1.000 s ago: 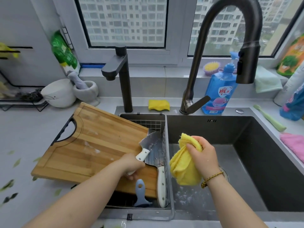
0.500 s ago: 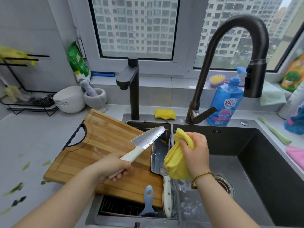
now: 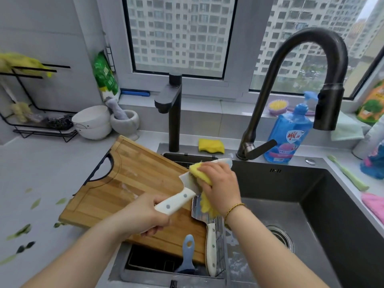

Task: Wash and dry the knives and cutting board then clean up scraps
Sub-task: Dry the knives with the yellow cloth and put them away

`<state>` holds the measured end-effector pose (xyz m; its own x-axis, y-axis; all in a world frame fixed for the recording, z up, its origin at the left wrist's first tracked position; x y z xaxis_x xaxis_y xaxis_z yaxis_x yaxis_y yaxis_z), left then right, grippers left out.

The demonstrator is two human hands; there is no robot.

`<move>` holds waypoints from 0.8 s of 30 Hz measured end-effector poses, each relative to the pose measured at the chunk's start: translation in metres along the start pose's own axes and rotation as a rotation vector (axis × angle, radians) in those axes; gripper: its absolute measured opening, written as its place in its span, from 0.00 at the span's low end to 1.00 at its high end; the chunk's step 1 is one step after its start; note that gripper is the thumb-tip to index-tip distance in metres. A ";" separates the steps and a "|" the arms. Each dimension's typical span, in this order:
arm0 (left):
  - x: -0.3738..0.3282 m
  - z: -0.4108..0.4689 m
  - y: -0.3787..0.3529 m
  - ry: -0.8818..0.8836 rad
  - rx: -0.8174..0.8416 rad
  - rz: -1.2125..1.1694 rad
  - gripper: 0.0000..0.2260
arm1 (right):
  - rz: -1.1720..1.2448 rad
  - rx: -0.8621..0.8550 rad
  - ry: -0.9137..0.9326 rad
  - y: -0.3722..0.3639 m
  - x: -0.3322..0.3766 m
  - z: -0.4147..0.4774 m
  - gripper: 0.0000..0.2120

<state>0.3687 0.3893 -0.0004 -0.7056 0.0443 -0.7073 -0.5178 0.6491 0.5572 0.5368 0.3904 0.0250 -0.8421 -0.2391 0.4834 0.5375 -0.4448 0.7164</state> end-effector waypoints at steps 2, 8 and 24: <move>0.000 -0.001 0.001 -0.018 -0.001 0.002 0.13 | -0.001 0.060 -0.151 0.005 -0.022 0.006 0.15; 0.001 -0.004 0.002 -0.028 -0.017 -0.028 0.14 | 0.161 -0.123 -0.448 0.025 -0.056 0.010 0.15; -0.013 0.009 0.001 -0.070 0.011 -0.152 0.13 | 0.795 -0.297 -0.644 -0.002 -0.017 -0.028 0.11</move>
<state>0.3818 0.3959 0.0058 -0.5837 -0.0026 -0.8119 -0.6104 0.6608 0.4368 0.5487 0.3710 0.0019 -0.0250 -0.0905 0.9956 0.8172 -0.5754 -0.0318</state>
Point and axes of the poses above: each hand's wrist, its own z-axis towards the middle knuckle, its own y-axis out of the back of the hand, x = y × z, the point moved 5 cm from there along z, towards the middle knuckle, and after that the axes turned 15 degrees about z, right-handed, at the moved point
